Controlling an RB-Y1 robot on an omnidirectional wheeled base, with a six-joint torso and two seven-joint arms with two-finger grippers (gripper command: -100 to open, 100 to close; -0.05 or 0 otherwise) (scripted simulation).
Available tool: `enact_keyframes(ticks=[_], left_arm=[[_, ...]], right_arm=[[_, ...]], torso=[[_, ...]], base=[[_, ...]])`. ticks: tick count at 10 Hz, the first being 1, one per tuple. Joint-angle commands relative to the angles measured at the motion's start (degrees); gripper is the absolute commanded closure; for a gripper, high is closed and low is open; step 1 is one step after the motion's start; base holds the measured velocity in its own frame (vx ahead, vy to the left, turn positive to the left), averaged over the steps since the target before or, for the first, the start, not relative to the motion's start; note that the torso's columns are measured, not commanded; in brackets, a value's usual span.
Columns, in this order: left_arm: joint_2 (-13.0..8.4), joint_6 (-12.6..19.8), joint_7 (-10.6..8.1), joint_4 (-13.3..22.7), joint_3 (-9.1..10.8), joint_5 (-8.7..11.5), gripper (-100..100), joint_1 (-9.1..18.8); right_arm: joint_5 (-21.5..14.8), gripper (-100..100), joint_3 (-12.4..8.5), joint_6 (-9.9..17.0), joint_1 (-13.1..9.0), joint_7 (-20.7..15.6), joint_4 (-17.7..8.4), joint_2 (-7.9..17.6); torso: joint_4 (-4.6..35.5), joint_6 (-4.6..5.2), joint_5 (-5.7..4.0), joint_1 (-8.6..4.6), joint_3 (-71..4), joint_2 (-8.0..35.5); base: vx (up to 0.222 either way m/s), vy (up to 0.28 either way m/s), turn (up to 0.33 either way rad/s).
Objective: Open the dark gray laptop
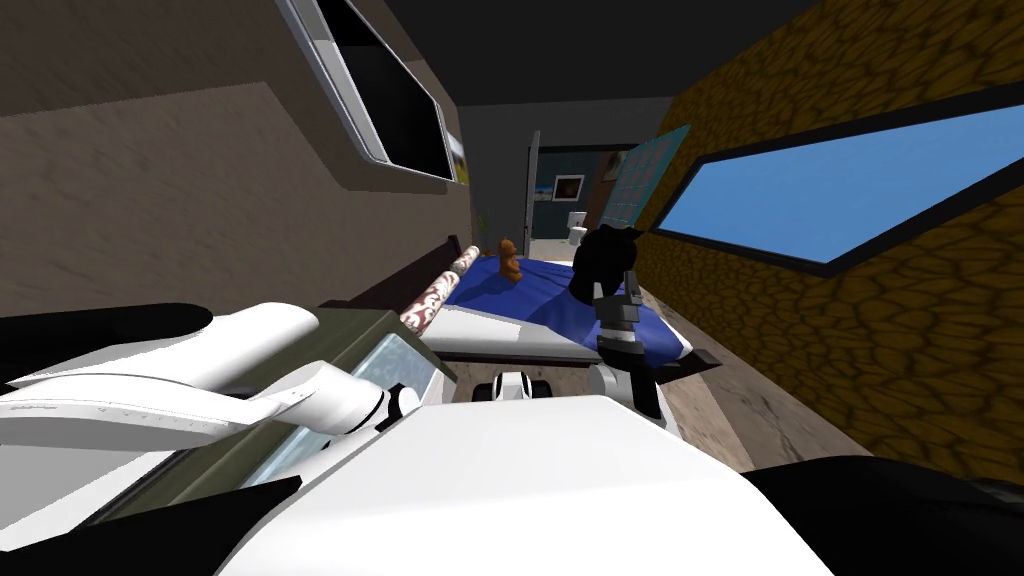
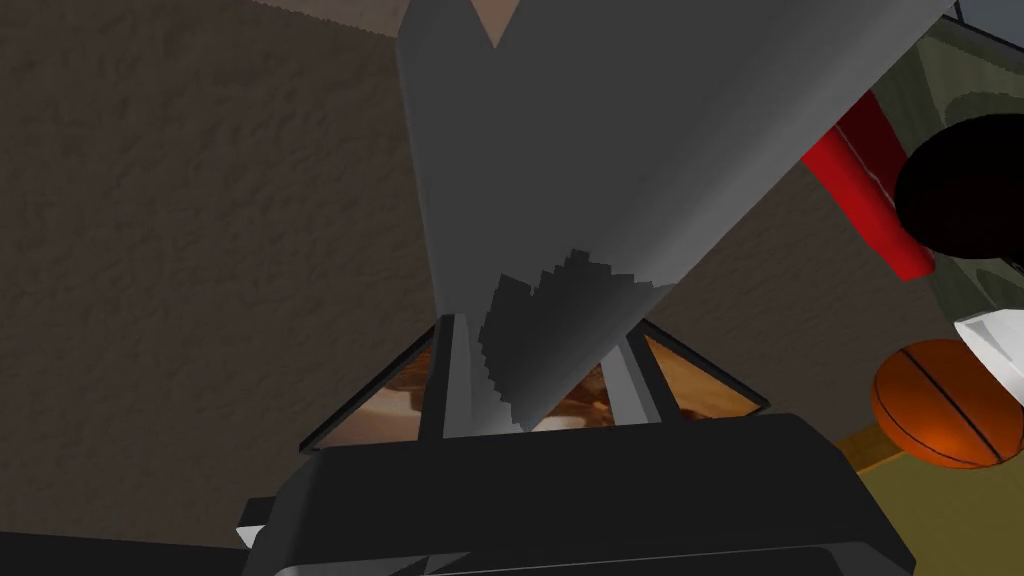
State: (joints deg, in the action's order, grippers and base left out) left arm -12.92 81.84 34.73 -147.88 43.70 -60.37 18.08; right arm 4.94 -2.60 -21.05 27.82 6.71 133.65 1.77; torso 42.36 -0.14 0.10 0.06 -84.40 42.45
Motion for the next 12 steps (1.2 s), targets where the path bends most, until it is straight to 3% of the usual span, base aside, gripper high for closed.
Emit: enact_keyframes(ticks=[1,2,4,5,9,10,12], left_arm=[[1.1,1.0,-3.04,-1.8,0.91,0.1,100,1.5],[0.9,0.7,-2.24,-1.3,0.61,0.1,100,1.1],[3.1,-0.4,-6.43,-1.5,1.53,0.7,100,1.5],[3.1,-0.4,-7.03,-1.5,1.53,0.7,100,1.5],[6.4,-2.3,-13.53,-1.7,2.84,1.7,100,1.9],[6.4,-2.3,-13.84,-1.7,2.84,1.7,100,1.9],[8.6,-3.5,-17.46,-1.8,3.71,2.3,100,2.3]], right_arm=[[0.0,0,0.0,0.0,0.0,0.0,0.0,0.0],[0.0,0,0.0,0.0,0.0,0.0,0.0,0.0],[0.0,0,0.0,0.0,0.0,0.0,0.0,0.0],[0.0,0,0.0,0.0,0.0,0.0,0.0,0.0],[0.0,0,0.0,0.0,0.0,0.0,0.0,0.0],[0.0,0,0.0,0.0,0.0,0.0,0.0,0.0],[0.0,0,0.0,0.0,0.0,0.0,0.0,0.0]], torso=[[0.0,0.03,-0.02,-0.01,0.0,0.0],[0.0,0.06,-0.07,-0.02,-0.1,0.0],[-0.1,0.14,-0.15,-0.13,-0.2,-0.2],[-0.1,0.18,-0.13,-0.11,-0.2,-0.2],[-0.1,0.16,-0.17,-0.12,-0.2,-0.2],[0.0,0.14,-0.17,-0.12,-0.2,-0.1],[0.0,0.13,-0.17,-0.13,-0.2,-0.2]], base=[[-0.057,0.017,0.02],[-0.027,0.008,0.003],[-0.048,0.006,0.042],[-0.044,0.001,0.013],[-0.045,0.003,0.027],[-0.034,0.001,0.014],[-0.042,0.008,0.039]])
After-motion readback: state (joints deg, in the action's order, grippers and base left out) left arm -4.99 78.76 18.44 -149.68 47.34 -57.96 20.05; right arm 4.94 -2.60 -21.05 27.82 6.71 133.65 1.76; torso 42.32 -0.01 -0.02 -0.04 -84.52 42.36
